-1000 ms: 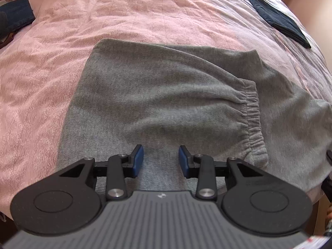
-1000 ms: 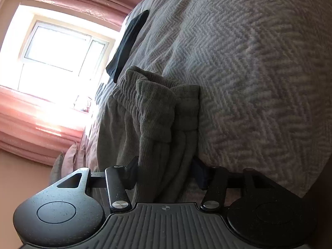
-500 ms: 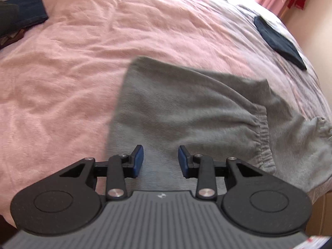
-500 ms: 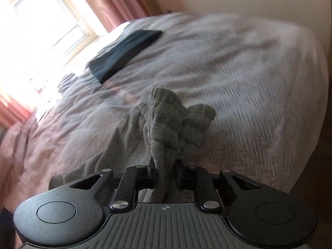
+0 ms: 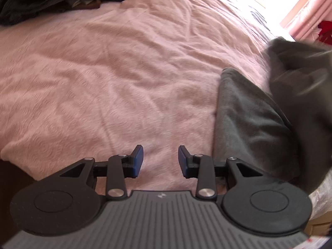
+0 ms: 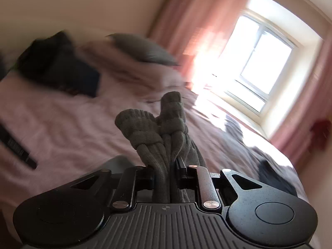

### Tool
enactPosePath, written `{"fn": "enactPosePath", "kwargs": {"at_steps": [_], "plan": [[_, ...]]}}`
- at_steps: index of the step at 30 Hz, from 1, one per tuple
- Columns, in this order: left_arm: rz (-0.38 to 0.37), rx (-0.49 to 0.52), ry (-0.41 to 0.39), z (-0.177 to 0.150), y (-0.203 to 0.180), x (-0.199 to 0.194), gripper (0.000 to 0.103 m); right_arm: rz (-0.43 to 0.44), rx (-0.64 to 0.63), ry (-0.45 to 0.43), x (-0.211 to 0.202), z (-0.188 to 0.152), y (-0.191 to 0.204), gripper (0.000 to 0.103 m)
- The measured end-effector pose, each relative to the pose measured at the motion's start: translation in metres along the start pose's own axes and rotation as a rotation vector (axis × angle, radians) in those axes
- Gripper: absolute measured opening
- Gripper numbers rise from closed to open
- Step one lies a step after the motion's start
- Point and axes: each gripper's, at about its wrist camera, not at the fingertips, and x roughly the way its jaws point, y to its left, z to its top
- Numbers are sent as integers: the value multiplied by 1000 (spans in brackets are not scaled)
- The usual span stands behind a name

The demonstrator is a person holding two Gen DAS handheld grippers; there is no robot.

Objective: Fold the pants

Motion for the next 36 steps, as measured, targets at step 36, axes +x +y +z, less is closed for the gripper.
{"fn": "enactPosePath", "kwargs": {"at_steps": [36], "plan": [[-453,-226,125,29,-14,25,62,-50,1399,482,-63,-180,-162,52]]}}
